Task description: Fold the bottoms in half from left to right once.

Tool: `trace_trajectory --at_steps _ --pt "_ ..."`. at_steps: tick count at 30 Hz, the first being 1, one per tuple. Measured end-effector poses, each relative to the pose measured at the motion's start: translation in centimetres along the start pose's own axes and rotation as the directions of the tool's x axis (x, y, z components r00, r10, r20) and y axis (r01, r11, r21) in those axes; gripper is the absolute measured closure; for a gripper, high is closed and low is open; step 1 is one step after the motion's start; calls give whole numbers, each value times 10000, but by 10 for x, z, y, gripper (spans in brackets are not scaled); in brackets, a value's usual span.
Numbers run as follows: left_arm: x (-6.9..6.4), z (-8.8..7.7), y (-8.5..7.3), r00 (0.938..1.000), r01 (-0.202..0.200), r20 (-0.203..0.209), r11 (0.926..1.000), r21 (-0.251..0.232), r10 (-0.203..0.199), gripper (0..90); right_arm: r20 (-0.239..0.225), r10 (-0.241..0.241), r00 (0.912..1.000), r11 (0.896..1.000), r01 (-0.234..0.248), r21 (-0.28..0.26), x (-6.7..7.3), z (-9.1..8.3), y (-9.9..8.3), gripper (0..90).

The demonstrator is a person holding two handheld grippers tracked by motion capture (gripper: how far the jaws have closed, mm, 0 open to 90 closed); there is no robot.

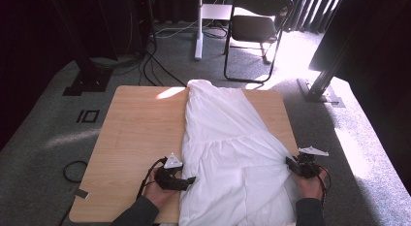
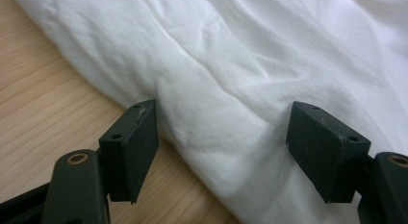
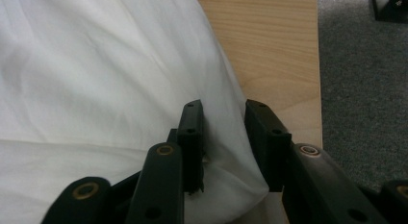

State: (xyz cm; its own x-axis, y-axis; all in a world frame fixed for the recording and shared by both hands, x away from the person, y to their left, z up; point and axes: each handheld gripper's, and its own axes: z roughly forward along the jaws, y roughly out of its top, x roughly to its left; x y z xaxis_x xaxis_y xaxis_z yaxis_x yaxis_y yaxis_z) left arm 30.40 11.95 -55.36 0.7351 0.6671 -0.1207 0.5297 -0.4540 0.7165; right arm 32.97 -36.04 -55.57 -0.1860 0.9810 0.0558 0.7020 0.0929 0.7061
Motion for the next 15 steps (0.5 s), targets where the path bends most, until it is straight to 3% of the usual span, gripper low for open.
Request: trace_trajectory --at_steps 3,5,9,12,15 --pt "-4 4 2 9985 -283 -468 9996 76 286 350 -53 63 10000 9999 -64 -83 -1 0 -2 675" --pt "-5 3 5 9941 -513 -939 9984 241 534 478 -45 62 10000 9999 -63 -82 0 0 -2 675" --pt "0 3 7 9944 -251 -1023 9995 191 270 688 -4 105 9999 9999 -106 -80 1 0 -2 702" --pt "4 2 10 9885 -435 -1436 9985 330 478 753 -34 208 9998 9997 -208 -96 5 1 -1 750" --pt "14 -2 10 9803 -464 -1898 9977 492 550 757 -110 19 9999 10000 -20 -78 13 3 0 759"
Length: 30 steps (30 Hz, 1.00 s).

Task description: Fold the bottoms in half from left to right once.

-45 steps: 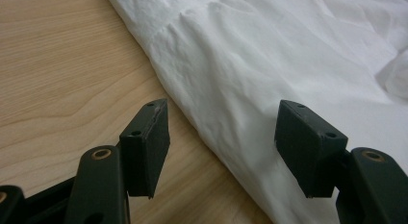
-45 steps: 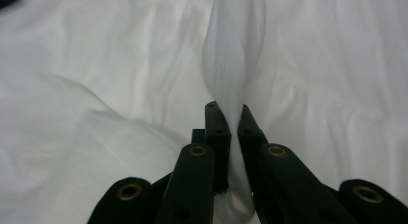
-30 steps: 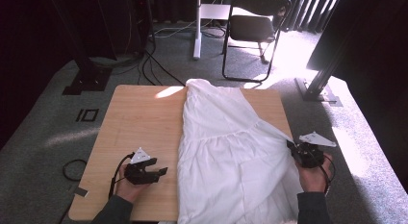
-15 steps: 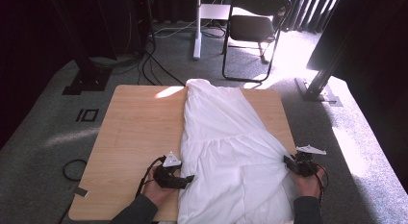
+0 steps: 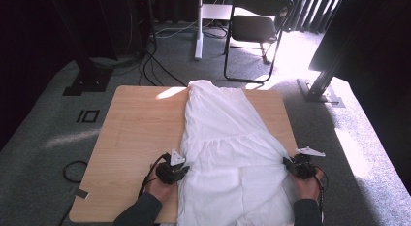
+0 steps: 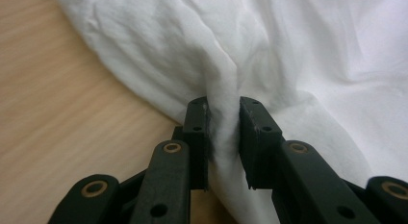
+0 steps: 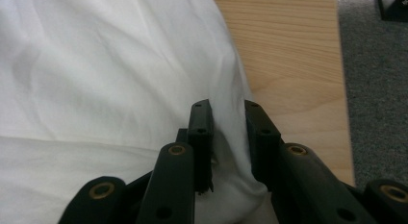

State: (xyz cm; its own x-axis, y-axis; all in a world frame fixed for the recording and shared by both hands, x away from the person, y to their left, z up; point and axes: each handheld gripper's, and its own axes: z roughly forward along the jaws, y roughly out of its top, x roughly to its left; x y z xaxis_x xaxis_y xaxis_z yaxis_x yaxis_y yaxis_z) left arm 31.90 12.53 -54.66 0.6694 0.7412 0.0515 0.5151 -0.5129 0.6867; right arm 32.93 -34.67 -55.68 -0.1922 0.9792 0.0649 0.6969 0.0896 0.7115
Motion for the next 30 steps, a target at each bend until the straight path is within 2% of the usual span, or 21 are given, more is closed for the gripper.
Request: trace_trajectory --at_steps 1,2,4,6,8,9,11,12,14,16,18,20,22,23,25,27,29,30 --pt "0 0 0 10000 0 0 10000 0 0 762 0 0 10000 10000 0 0 0 0 0 759" --pt "18 -3 -3 9991 264 -326 9997 11 -264 763 -252 130 9996 9999 -132 -65 5 4 2 765" --pt "33 -5 -6 9968 476 -652 9989 40 -472 763 -480 235 9986 9996 -240 -111 10 7 5 775" --pt "47 -8 -8 9909 630 -1197 9979 129 -610 772 -644 104 9979 9999 -110 -96 19 12 9 776" --pt "63 -9 -11 9777 911 -1918 9956 230 -850 804 -621 -119 9980 9999 116 -53 31 18 15 776" --pt "72 -10 -13 9749 1231 -1885 9923 148 -1181 806 -594 -197 9980 9998 196 -18 36 20 18 777" --pt "87 -12 -16 9590 1751 -2284 9845 111 -1680 833 -686 -325 9971 9995 327 17 45 27 24 775" --pt "93 -14 -17 9522 2008 -2371 9796 107 -1926 859 -721 -402 9966 9992 405 28 50 30 27 772" --pt "101 -15 -20 9445 2552 -2121 9669 -65 -2507 837 -785 -473 9958 9988 483 105 59 35 33 771" --pt "99 -15 -20 9523 2511 -1760 9679 -126 -2493 758 -786 -561 9953 9981 578 195 64 38 37 767" --pt "92 -18 -16 9650 2269 -1261 9732 -369 -2298 662 -767 -523 9957 9981 546 283 65 39 39 759" --pt "84 -23 -12 9706 2293 -551 9698 -834 -2343 580 -649 -541 9964 9978 563 335 63 37 38 720" --pt "74 -29 -8 9775 2102 84 9707 -1167 -2107 489 -446 -599 9972 9976 613 309 59 32 35 677" --pt "69 -30 -6 9802 1978 241 9739 -1117 -1963 454 -365 -604 9975 9978 613 254 57 29 34 642" --pt "60 -28 -6 9844 1759 219 9804 -883 -1746 374 -56 -624 9980 9978 625 237 52 24 30 580" --pt "56 -21 -10 9865 1613 -194 9858 -467 -1624 351 23 -517 9987 9980 515 362 46 21 26 540" --pt "55 -12 -16 9836 1796 -152 9837 -108 -1797 340 23 -346 9994 9985 345 427 39 20 21 523" --pt "53 -9 -18 9866 1610 -225 9868 -194 -1614 360 -46 -270 9996 9990 271 354 36 18 19 530"
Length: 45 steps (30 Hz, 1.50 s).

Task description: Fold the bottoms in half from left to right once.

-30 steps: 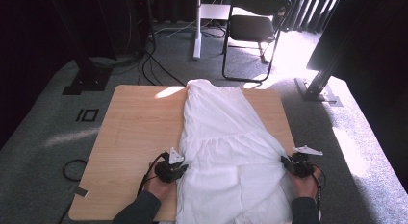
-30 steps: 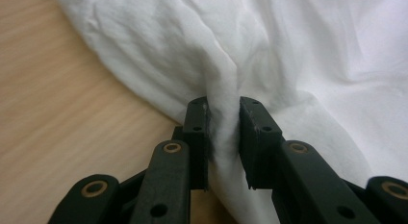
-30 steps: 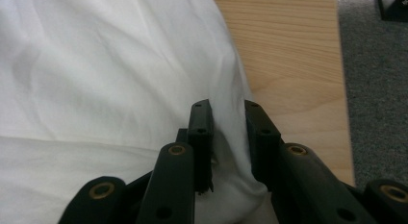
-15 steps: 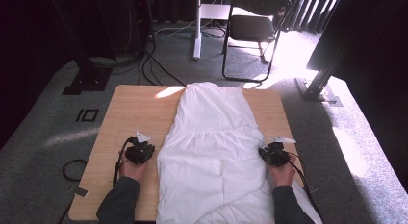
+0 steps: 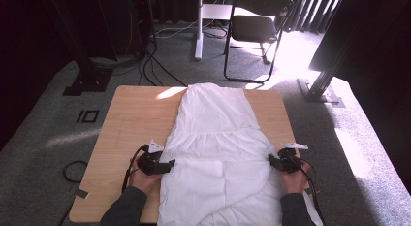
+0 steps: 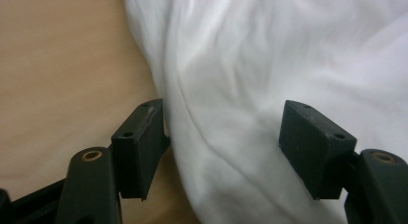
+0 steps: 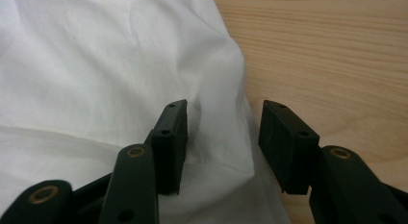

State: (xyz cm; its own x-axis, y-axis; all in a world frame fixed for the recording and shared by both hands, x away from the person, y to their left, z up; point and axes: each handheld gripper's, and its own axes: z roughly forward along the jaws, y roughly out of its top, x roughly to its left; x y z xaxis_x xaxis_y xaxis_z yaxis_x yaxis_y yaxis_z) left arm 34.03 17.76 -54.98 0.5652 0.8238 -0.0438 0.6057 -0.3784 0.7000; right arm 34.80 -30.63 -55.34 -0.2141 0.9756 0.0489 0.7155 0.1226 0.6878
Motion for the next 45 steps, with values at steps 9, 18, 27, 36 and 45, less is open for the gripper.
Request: trace_trajectory --at_steps 9,18,27,36,45 --pt "0 9 15 9971 -693 -315 9975 145 697 832 78 234 9997 9997 -234 -5 -4 0 1 800" --pt "53 21 37 9834 12 -1811 9993 376 56 835 -341 240 9991 9994 -248 -240 14 25 25 791" --pt "84 14 41 9809 801 -1789 9967 164 -759 637 -59 154 9999 9998 -155 -78 32 43 54 640" --pt "47 -33 28 9902 -22 -1392 9971 -763 -85 526 -1592 -1149 9805 9842 907 -1517 98 10 65 536" --pt "12 -56 -11 9912 -918 -1013 9936 -662 848 509 -3058 -2424 9207 9677 2072 -1433 181 34 81 496"
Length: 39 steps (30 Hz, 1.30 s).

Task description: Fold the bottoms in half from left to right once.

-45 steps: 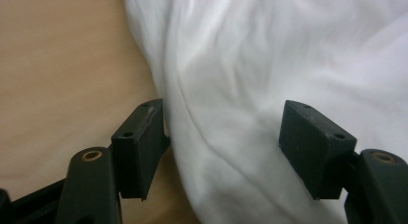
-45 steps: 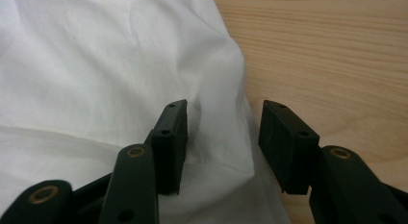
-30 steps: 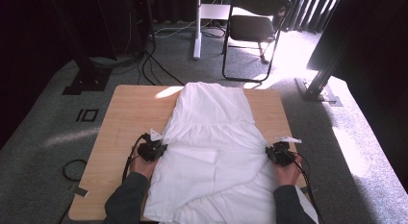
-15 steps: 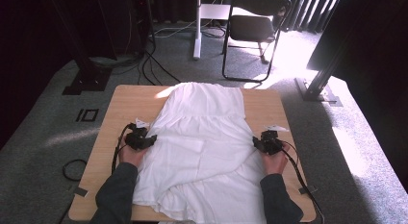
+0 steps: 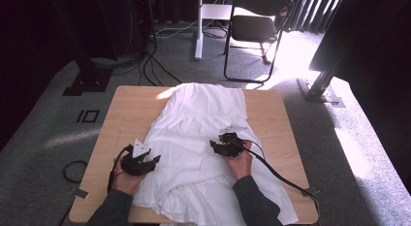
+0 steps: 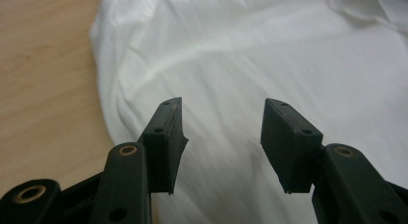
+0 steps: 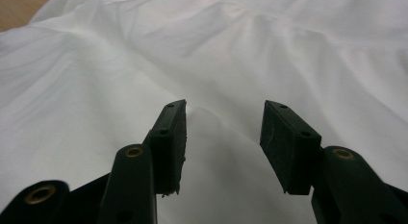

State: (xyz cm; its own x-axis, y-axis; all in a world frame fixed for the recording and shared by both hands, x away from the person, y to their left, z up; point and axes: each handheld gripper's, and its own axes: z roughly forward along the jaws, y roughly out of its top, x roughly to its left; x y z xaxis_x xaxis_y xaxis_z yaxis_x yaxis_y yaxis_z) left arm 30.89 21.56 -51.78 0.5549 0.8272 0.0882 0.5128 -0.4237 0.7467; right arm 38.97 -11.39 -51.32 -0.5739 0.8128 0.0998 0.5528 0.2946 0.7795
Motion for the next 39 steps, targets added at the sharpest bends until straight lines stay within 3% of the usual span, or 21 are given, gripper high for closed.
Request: trace_trajectory --at_steps 2,3,4,6,7,8,9,10,14,20,21,22,23,28,30,34,39 --pt "-2 -1 -3 10000 25 -1 10000 35 -25 508 -3 -66 10000 10000 66 49 4 5 2 480" --pt "-6 -3 -14 9995 190 242 9998 47 -191 508 -24 -86 10000 9999 86 84 6 9 3 473" --pt "-8 -4 -18 9995 165 259 9998 119 -168 508 -39 -54 10000 9991 55 416 9 22 4 464" --pt "-12 -3 -24 9993 43 362 9995 313 -54 508 194 -180 9996 9963 163 843 9 30 2 510" --pt "-14 -2 -26 9992 44 397 9993 365 -59 508 275 -307 9992 9935 274 1106 8 33 0 605" --pt "-15 0 -28 9990 -44 445 9989 473 23 508 224 -431 9988 9911 399 1267 6 33 -2 769" --pt "-15 1 -30 9992 -73 399 9981 615 48 508 337 -591 9977 9919 549 1149 6 30 -5 860" --pt "-16 2 -31 9992 -99 394 9976 682 72 508 433 -616 9972 9925 566 1081 6 24 -7 892" --pt "-17 4 -33 9992 -203 350 9957 899 172 508 640 -974 9932 9946 948 430 5 -17 -15 896" --pt "-16 1 -38 9991 -99 412 9963 856 64 507 1364 -860 9869 9934 955 -643 -6 -102 -45 895" --pt "-16 1 -38 9991 -99 412 9963 856 64 506 1364 -860 9869 9934 955 -643 -6 -102 -45 895" --pt "-15 0 -39 9992 -40 392 9965 839 7 506 1535 -751 9853 9928 883 -808 -8 -116 -52 895" --pt "-15 -1 -39 9992 -38 399 9964 848 4 505 1886 -539 9806 9912 754 -1085 -13 -140 -66 895" --pt "-13 -2 -41 9992 30 397 9964 843 -64 502 2841 205 9586 9883 235 -1507 -24 -192 -106 893" --pt "-13 -3 -41 9991 37 410 9963 853 -72 501 3182 546 9464 9876 -42 -1569 -28 -209 -123 892" --pt "-17 -3 -42 9990 -116 445 9961 871 77 500 3275 1182 9374 9834 -649 -1693 -31 -234 -152 889" --pt "-19 -7 -44 9986 -131 518 9959 890 85 500 3221 1231 9386 9836 -723 -1652 -20 -249 -175 869"
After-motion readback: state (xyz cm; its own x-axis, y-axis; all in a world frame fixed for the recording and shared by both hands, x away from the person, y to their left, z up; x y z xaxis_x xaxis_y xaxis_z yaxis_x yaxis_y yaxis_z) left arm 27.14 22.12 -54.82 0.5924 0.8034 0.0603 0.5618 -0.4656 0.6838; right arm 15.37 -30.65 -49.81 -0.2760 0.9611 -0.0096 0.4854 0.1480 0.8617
